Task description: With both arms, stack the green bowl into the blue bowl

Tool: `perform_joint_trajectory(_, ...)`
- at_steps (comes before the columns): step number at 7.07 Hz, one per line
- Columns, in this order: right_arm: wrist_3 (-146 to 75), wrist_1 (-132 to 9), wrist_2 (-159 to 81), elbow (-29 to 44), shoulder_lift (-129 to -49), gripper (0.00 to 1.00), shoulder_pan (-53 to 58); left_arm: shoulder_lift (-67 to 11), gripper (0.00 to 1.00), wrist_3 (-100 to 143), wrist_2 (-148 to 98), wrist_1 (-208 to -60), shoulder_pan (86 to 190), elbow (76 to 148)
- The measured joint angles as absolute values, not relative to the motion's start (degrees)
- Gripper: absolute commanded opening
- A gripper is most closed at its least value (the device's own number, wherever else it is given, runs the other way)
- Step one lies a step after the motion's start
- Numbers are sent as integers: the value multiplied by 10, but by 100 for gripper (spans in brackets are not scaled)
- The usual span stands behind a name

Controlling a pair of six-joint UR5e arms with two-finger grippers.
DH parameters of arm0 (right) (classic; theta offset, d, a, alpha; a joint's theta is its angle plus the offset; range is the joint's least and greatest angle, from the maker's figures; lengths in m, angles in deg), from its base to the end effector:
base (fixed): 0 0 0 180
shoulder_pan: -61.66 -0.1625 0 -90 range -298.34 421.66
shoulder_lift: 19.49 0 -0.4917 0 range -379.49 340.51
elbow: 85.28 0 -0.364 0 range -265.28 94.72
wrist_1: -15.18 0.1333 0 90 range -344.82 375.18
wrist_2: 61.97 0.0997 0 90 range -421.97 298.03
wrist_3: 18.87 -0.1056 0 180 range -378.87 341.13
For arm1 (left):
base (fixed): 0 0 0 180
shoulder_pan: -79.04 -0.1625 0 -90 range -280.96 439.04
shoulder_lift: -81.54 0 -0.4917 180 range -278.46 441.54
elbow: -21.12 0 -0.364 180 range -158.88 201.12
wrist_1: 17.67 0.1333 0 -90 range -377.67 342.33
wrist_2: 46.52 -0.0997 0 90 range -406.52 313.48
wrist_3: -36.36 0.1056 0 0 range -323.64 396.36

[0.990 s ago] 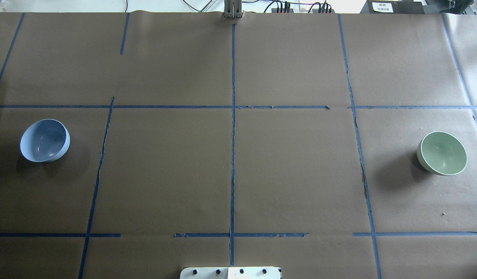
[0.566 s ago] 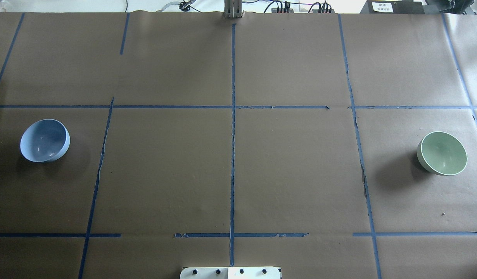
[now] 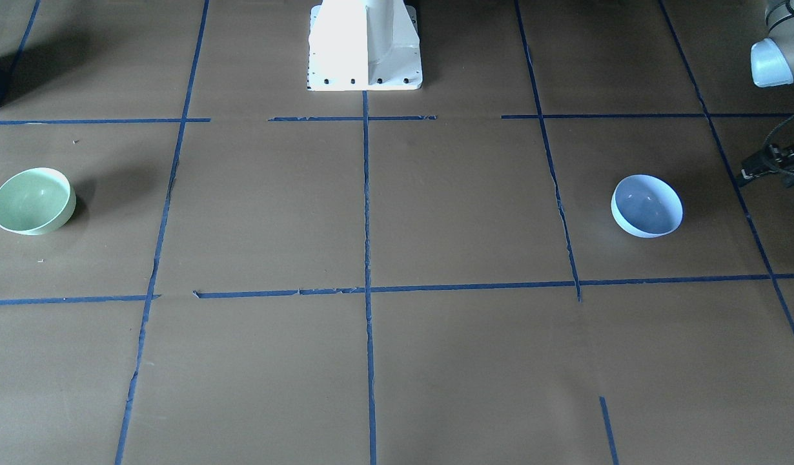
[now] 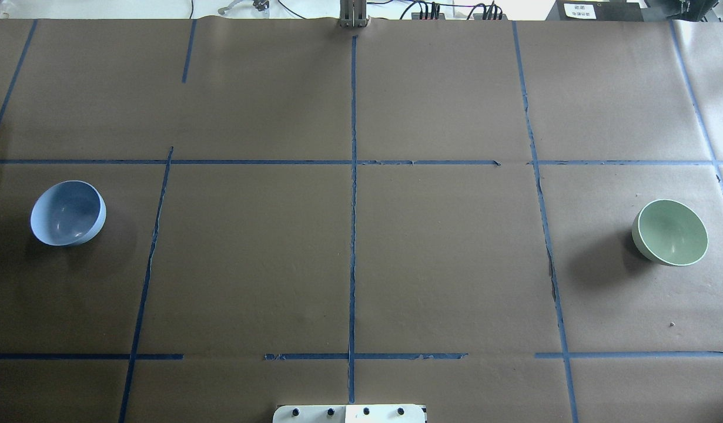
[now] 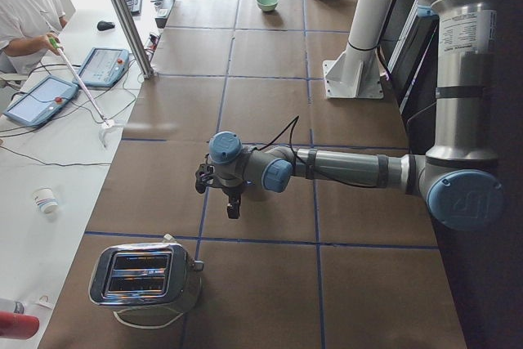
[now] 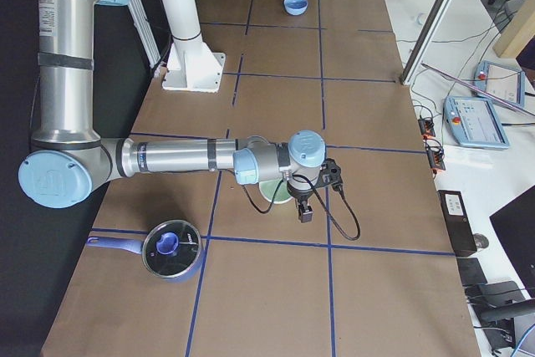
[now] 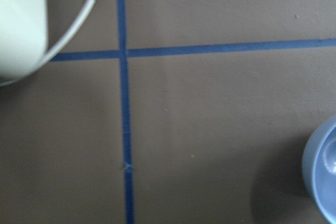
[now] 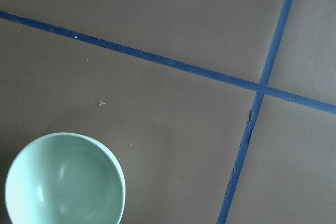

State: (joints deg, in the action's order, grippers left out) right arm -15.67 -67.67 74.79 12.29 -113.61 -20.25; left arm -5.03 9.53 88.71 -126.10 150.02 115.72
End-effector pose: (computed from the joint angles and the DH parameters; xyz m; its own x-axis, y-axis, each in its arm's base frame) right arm -0.0060 -0.4429 0.6838 0.6506 -0.2830 0.7047 0.1749 0.9588 0.2236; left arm 0.0926 -0.4476 0.6825 0.6635 0.0037 -0.7482 -0.0085 1.0000 -0.0025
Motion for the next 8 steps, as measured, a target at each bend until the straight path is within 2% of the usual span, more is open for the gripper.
perform_joint_trajectory(2,-156,-675,747,122,-1136,100,-194,-76,97,-21,885,-1327,1435,1132)
perform_joint_trajectory(3,-157,-675,747,121,-1136,100,-191,-94,59,-43,884,-1349,1416,1104)
perform_joint_trajectory(4,-157,-675,748,119,-1136,100,-191,-108,8,-52,884,-1372,1405,1073)
perform_joint_trajectory(5,-158,-675,748,119,-1136,100,-190,-116,0,-55,884,-1392,1399,1051)
perform_joint_trajectory(8,-158,-675,749,118,-1136,100,-190,-144,0,-79,887,-1412,1391,1043)
